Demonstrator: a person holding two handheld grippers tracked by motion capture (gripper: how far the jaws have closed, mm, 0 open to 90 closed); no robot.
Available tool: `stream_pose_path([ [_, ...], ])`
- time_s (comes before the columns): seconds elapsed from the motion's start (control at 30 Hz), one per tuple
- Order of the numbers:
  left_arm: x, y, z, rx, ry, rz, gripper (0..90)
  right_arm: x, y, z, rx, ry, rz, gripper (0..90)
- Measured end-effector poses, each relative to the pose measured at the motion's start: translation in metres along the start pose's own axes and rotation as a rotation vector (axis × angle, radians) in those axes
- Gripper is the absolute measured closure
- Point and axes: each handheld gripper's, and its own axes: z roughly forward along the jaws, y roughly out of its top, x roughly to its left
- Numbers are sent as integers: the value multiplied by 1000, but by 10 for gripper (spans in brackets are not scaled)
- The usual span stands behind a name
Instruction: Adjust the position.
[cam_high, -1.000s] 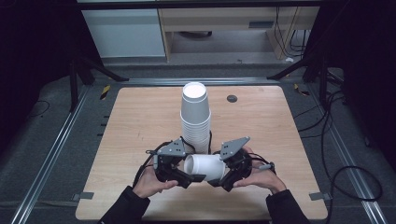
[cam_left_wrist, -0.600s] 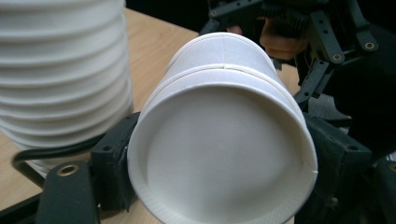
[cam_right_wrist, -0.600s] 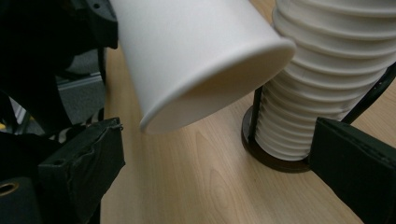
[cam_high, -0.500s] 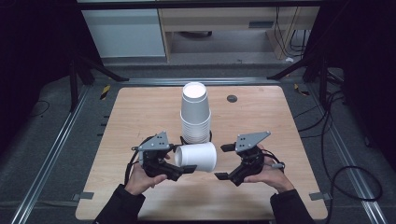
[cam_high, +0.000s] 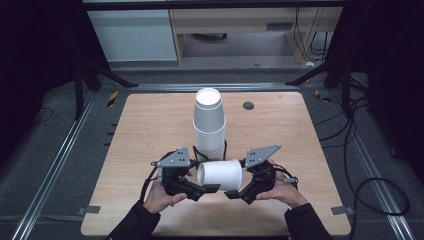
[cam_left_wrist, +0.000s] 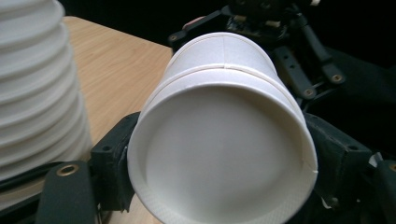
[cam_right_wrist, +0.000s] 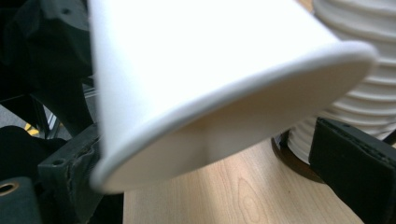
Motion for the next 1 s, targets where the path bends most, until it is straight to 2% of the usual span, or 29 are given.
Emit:
stream_pose_path([
  [0.27, -2, 0, 3, 1, -27, 5, 217, 2, 0, 4, -18, 46, -9, 64],
  [0.6, 0, -2, 2, 0, -36, 1, 223, 2, -1, 3, -23, 38, -26, 108],
  [0.8, 0, -1, 1, 1, -53, 1, 224, 1, -2, 2, -27, 57, -19, 89],
  [1.0, 0, -1, 1, 12, -45, 9, 223, -1, -3, 0, -30, 70, 0, 66],
])
